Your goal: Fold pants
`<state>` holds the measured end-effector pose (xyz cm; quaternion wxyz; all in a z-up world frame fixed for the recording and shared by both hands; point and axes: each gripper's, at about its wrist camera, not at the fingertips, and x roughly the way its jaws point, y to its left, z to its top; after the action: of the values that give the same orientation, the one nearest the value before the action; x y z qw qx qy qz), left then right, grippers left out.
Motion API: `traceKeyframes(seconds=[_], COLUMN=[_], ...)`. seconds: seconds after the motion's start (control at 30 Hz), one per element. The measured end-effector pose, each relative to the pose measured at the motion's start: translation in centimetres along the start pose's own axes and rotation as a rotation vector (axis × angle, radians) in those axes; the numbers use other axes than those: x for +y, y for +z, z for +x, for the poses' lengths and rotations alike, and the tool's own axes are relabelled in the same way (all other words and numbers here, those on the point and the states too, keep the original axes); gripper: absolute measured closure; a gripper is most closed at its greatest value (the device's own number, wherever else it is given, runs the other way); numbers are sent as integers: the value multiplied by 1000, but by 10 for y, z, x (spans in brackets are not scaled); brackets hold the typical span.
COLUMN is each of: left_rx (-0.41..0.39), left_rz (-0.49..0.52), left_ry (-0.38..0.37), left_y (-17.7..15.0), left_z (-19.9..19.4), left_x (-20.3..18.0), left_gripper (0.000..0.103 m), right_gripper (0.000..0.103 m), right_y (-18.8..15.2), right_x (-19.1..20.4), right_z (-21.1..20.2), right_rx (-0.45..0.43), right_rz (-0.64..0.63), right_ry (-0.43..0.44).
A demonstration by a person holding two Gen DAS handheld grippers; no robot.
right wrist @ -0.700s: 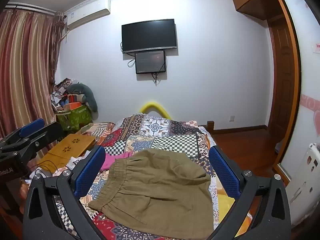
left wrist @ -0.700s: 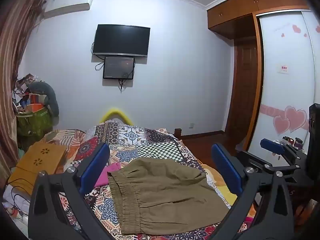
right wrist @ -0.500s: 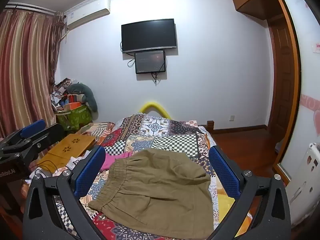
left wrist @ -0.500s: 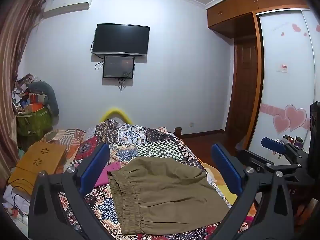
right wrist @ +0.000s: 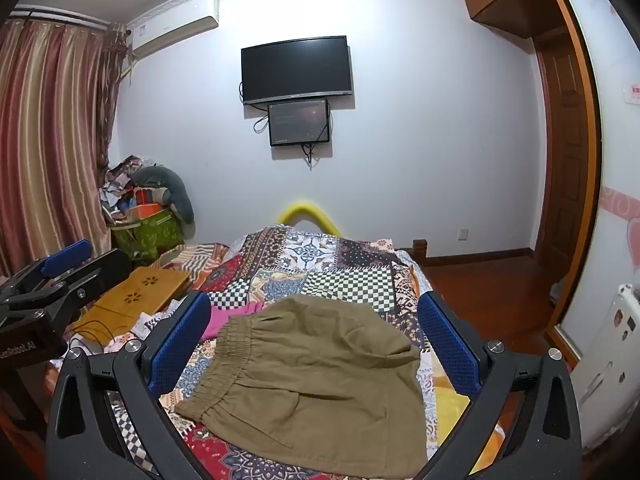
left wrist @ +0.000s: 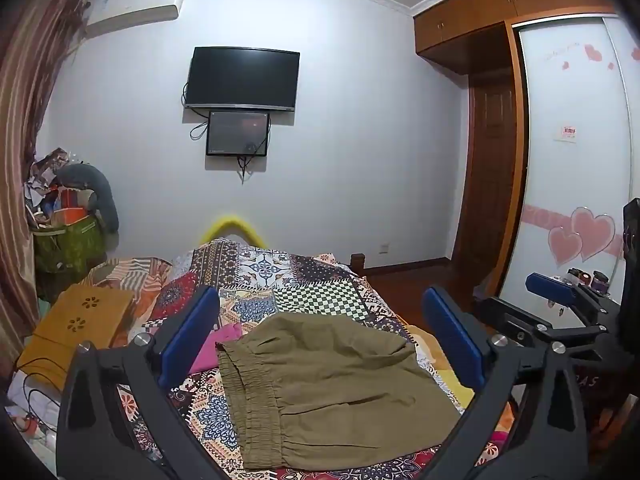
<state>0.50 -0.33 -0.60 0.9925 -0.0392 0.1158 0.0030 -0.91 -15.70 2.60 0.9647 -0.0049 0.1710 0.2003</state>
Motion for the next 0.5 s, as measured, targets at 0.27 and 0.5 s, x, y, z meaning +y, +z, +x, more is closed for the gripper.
traceKeyframes(seconds=[0.27, 0.5], left_rx=[1, 1], left_rz=[0, 1], left_ry=[2, 2], left_y=[0, -1], left_z=[1, -1], left_x=[0, -2], left_gripper=[0, 0], right_gripper=[0, 0], right_y=[-4, -3], right_x=[-3, -2], right_z=[1, 0], right_rx=[1, 4], right_rz=[-1, -4], right_ry=[-2, -1])
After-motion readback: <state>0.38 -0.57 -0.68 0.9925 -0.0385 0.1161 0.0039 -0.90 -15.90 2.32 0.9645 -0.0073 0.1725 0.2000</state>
